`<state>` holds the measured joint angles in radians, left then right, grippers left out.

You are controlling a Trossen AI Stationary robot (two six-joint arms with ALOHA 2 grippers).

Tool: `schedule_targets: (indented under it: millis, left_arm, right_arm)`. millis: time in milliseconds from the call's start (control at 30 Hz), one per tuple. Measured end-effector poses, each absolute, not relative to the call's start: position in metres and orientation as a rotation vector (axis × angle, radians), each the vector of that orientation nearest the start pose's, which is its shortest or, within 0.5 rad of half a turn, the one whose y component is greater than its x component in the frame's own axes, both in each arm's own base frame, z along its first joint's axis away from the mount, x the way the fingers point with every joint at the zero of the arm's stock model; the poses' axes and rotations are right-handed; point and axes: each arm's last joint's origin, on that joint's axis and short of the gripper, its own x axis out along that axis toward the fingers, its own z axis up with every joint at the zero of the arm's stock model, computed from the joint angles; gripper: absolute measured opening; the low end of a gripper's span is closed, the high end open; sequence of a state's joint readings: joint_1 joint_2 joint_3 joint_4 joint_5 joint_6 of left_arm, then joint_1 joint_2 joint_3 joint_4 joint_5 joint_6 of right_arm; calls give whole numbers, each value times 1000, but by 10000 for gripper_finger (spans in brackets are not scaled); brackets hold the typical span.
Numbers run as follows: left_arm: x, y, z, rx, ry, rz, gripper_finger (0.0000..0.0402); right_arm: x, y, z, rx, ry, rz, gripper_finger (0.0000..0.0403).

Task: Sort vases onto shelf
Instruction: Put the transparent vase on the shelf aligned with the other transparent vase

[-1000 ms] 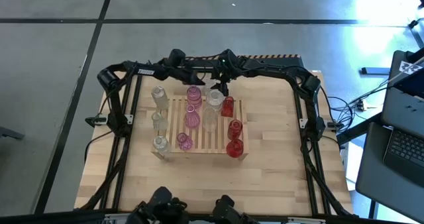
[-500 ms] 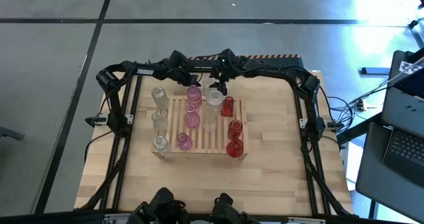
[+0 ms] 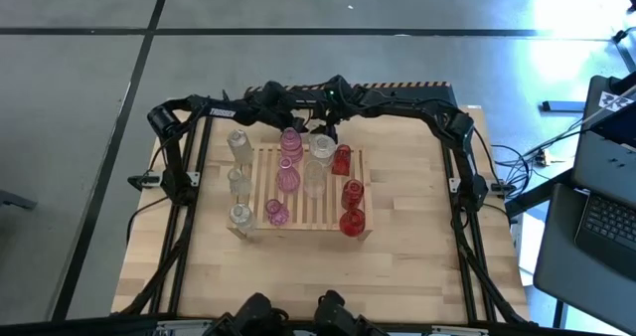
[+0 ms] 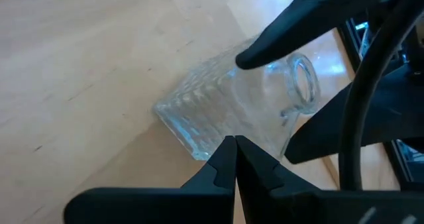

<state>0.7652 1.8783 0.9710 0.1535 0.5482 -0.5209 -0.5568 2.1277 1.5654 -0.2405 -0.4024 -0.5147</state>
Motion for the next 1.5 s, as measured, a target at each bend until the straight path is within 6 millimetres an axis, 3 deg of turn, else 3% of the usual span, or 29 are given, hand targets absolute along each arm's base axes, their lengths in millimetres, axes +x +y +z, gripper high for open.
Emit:
schedule_targets:
  millis: [167, 433, 733, 967, 1100, 1233, 1367, 1500]
  left_arm:
    - [275, 241, 136, -958, 544, 374, 0]
    - [269, 248, 135, -967, 536, 398, 0]
    - [248, 268, 135, -1025, 499, 442, 0]
    - [234, 279, 134, -1061, 485, 463, 0]
    - [226, 285, 134, -1071, 471, 487, 0]
    - [218, 289, 142, -1069, 442, 493, 0]
    - [211, 292, 164, -1017, 375, 502, 0]
    - [202, 291, 200, -927, 272, 524, 0]
  right_arm:
    - [401, -236, 175, -92, 724, 54, 171]
    - [400, -235, 175, -78, 733, 61, 68]
    - [396, -238, 174, -55, 754, 51, 65]
    - [387, -252, 181, 16, 753, 6, 65]
    - [388, -257, 194, 8, 740, -6, 65]
    - [393, -259, 220, -50, 718, 9, 65]
    - [397, -261, 245, -93, 692, 12, 65]
    - [401, -266, 277, -144, 625, -15, 65]
